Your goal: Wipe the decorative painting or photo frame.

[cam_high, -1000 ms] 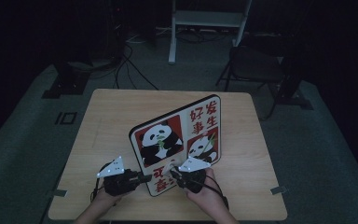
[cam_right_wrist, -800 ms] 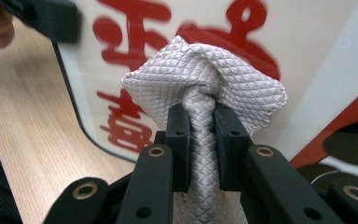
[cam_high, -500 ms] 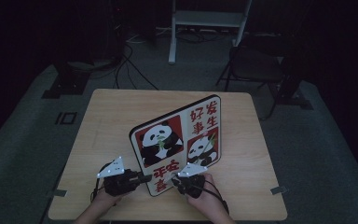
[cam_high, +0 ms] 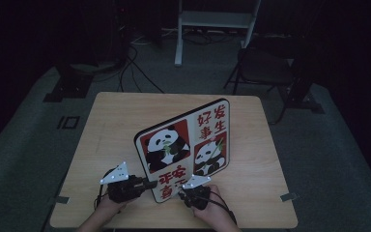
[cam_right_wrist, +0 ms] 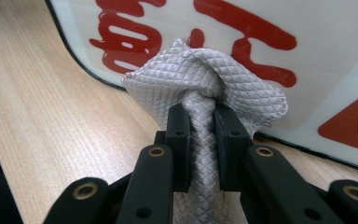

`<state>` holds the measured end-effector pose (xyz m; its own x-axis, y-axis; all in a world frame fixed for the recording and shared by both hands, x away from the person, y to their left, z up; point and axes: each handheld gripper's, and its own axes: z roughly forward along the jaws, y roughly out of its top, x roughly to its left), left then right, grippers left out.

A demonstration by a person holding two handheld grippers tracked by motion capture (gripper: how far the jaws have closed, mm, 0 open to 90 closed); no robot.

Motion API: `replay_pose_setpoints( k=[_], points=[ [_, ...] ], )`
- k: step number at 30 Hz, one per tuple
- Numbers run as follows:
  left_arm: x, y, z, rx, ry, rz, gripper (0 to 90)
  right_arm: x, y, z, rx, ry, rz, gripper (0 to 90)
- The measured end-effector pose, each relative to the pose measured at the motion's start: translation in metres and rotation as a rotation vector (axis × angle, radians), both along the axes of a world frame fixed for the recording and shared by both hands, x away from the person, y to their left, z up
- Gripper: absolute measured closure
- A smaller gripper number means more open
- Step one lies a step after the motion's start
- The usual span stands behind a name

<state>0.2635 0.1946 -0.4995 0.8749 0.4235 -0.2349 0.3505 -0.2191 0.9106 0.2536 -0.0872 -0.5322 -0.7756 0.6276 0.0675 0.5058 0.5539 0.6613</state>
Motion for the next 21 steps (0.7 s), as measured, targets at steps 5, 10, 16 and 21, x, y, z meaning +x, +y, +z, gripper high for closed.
replay_pose_setpoints(
  k=[5,10,16,21],
  points=[
    [0.0,0.0,0.001,0.001,-0.008,0.003,78.3,0.0,-0.002,0.011,0.033,0.009,0.004,78.0],
    [0.0,0.003,0.005,-0.037,-0.002,0.008,75.2,0.0,-0.006,0.047,0.116,-0.06,-0.003,78.1],
    [-0.004,0.011,0.021,-0.065,-0.024,0.038,72.7,0.001,-0.006,0.094,0.212,-0.164,0.003,78.0],
    [-0.007,0.015,0.029,-0.074,-0.043,0.053,72.5,0.003,-0.006,0.133,0.288,-0.256,0.003,77.9]
  ],
)
